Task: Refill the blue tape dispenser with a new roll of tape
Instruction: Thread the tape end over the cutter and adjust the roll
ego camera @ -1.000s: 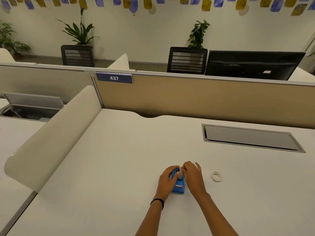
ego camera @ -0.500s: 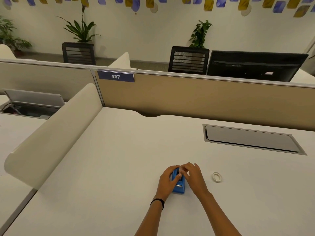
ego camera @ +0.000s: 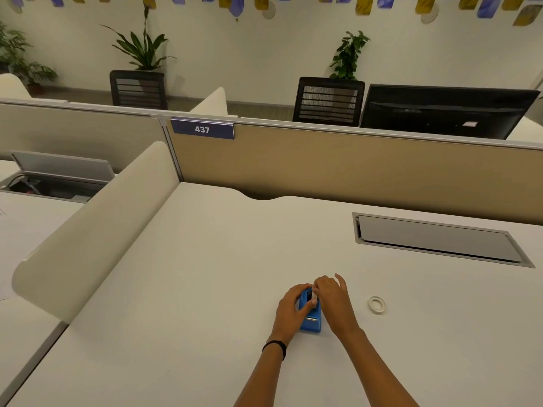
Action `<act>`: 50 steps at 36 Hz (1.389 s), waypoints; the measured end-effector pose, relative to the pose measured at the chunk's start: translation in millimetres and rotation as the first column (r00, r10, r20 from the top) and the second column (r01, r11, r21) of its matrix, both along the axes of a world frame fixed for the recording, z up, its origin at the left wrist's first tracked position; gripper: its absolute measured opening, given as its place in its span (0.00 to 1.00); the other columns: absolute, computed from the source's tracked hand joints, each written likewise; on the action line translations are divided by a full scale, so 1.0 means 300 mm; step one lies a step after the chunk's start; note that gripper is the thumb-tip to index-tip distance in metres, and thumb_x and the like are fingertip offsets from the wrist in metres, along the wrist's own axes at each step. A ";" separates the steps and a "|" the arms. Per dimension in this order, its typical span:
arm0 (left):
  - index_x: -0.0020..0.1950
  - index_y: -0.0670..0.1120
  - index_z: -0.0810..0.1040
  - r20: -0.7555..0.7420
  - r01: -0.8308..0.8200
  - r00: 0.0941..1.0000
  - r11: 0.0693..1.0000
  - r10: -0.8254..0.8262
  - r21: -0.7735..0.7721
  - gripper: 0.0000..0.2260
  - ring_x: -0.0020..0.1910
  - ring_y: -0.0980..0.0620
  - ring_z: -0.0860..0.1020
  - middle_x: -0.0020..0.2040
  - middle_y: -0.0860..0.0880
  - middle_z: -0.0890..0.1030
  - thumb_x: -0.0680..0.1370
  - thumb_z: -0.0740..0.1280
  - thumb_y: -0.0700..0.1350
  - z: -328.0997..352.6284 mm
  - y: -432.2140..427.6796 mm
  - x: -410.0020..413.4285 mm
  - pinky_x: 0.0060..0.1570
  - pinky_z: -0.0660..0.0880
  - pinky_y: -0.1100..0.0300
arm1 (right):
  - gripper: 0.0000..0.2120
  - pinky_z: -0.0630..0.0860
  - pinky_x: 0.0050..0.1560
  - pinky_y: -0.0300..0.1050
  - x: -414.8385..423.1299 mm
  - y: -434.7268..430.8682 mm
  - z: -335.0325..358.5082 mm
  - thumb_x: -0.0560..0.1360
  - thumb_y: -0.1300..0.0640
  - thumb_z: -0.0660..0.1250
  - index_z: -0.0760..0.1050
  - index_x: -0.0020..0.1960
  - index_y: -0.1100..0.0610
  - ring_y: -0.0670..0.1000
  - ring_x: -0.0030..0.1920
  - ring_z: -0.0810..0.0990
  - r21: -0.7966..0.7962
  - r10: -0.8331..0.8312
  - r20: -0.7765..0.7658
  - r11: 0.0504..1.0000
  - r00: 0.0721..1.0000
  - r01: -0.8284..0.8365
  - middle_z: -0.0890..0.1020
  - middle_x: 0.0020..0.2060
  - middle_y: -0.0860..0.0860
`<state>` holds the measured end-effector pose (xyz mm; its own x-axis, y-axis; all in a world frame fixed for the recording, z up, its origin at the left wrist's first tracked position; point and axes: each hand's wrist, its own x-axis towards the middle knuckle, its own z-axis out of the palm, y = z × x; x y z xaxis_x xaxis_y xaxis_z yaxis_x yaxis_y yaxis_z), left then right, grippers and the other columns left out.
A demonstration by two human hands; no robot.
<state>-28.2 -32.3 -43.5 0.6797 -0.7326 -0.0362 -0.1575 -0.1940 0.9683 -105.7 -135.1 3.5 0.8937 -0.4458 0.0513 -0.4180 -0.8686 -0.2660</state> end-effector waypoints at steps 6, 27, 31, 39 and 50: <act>0.61 0.54 0.73 0.008 0.003 1.000 1.000 -0.003 0.007 0.15 0.57 0.59 0.75 0.58 0.56 0.77 0.75 0.68 0.49 0.008 0.000 0.002 0.57 0.70 0.73 | 0.08 0.55 0.72 0.47 0.019 -0.011 -0.004 0.78 0.56 0.60 0.72 0.56 0.56 0.51 0.58 0.73 -0.017 -0.033 -0.052 0.999 0.998 0.032 0.77 0.54 0.52; 0.64 0.47 0.73 0.020 0.004 1.000 1.000 -0.005 0.030 0.17 0.59 0.55 0.75 0.61 0.50 0.77 0.76 0.67 0.47 0.027 0.007 -0.004 0.59 0.71 0.69 | 0.07 0.72 0.39 0.34 0.025 -0.040 -0.007 0.77 0.61 0.61 0.72 0.41 0.57 0.47 0.36 0.76 0.611 -0.324 0.253 0.784 0.912 0.109 0.78 0.36 0.50; 0.64 0.46 0.73 0.023 0.011 1.000 0.999 -0.012 0.035 0.17 0.59 0.55 0.75 0.62 0.50 0.77 0.76 0.67 0.47 0.027 0.008 -0.003 0.59 0.70 0.69 | 0.07 0.72 0.39 0.35 0.028 -0.046 -0.003 0.77 0.61 0.61 0.72 0.41 0.57 0.49 0.36 0.77 0.614 -0.319 0.265 0.784 0.910 0.096 0.79 0.36 0.51; 0.64 0.49 0.73 0.016 0.007 1.000 1.000 -0.008 0.026 0.17 0.59 0.57 0.74 0.61 0.53 0.77 0.76 0.67 0.48 0.023 0.008 -0.005 0.60 0.70 0.69 | 0.01 0.74 0.40 0.30 0.013 -0.054 0.020 0.75 0.58 0.66 0.75 0.45 0.56 0.43 0.40 0.79 0.641 -0.282 0.291 0.767 0.914 0.032 0.80 0.37 0.44; 0.61 0.54 0.73 -0.004 0.008 1.000 1.000 -0.008 -0.003 0.15 0.58 0.58 0.75 0.59 0.56 0.77 0.75 0.68 0.48 0.027 0.009 -0.005 0.59 0.72 0.68 | 0.04 0.73 0.40 0.30 0.018 -0.050 0.012 0.73 0.63 0.67 0.79 0.41 0.63 0.48 0.39 0.78 0.573 -0.266 0.267 0.816 0.926 0.070 0.82 0.40 0.57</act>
